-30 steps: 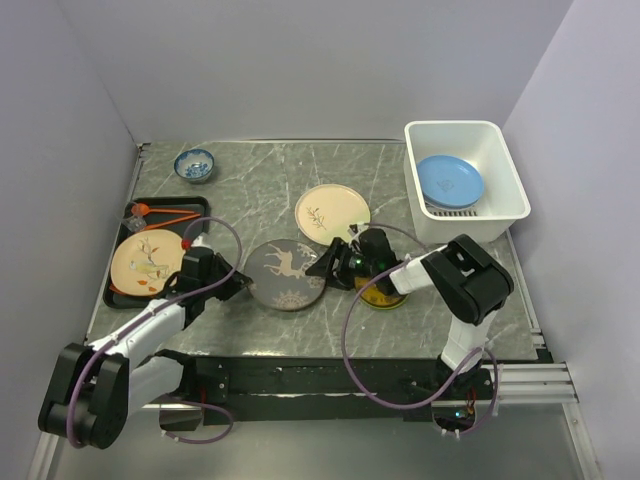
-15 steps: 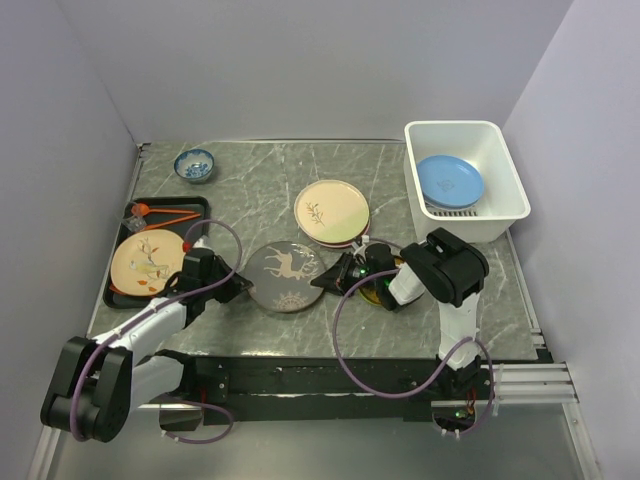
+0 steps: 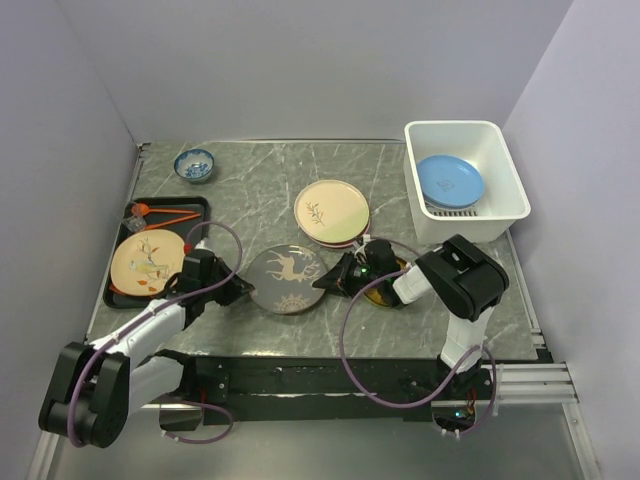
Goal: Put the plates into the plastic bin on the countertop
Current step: Pick up the plate at the center of the board.
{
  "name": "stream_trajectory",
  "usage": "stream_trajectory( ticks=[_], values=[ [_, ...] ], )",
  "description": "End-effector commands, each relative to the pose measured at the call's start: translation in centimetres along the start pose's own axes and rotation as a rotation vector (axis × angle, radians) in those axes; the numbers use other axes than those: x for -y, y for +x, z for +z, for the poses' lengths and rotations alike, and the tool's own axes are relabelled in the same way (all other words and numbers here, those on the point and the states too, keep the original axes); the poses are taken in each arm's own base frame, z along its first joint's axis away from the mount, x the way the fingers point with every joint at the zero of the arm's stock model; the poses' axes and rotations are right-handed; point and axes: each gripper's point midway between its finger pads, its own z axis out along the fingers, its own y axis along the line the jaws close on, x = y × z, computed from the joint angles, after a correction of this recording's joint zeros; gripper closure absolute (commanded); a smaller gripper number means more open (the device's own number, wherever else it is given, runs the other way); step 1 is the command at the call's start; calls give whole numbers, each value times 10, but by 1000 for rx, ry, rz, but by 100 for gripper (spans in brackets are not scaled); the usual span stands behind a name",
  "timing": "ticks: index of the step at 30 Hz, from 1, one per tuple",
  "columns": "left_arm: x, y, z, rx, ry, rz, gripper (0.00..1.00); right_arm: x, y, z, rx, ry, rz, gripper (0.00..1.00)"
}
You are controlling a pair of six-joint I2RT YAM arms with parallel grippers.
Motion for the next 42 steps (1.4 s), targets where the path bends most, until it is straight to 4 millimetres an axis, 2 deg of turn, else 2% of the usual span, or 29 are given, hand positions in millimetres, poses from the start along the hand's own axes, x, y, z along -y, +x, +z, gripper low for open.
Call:
stream_trajectory(
  ticks=[1,6,10,12,13,15,16,19,32,38,40,42],
  values=[
    [1,-8,-8,34,-26,61,98,-36,-5,-9,38,-72,-121,91],
    [3,-16,-14,71,-38,58,88,-47,-7,-18,60,-71,-151,92],
    [10,-22,-19,97,-13,65,60,-61,-6,-26,65,-92,-166,94],
    [10,-23,-20,108,-7,68,48,-60,-5,-29,71,-76,-171,94],
    [12,-24,-22,117,1,71,37,-65,-6,-33,79,-84,-185,95],
    [12,-26,-23,126,1,74,25,-65,-4,-36,79,-77,-191,95],
    [12,-26,-23,130,0,74,13,-70,-3,-39,84,-86,-198,95],
    [12,-29,-22,138,-5,80,1,-77,-3,-47,99,-95,-211,95],
    [16,-32,-6,111,-18,74,1,-86,-3,-78,190,-51,-261,95],
    [26,-37,-11,135,19,48,1,-89,-7,-89,222,-43,-266,96],
    [26,-39,-13,147,19,48,1,-88,-10,-92,233,-29,-267,96],
    [22,-38,-15,149,2,51,1,-95,-13,-96,247,-38,-287,96]
  ],
)
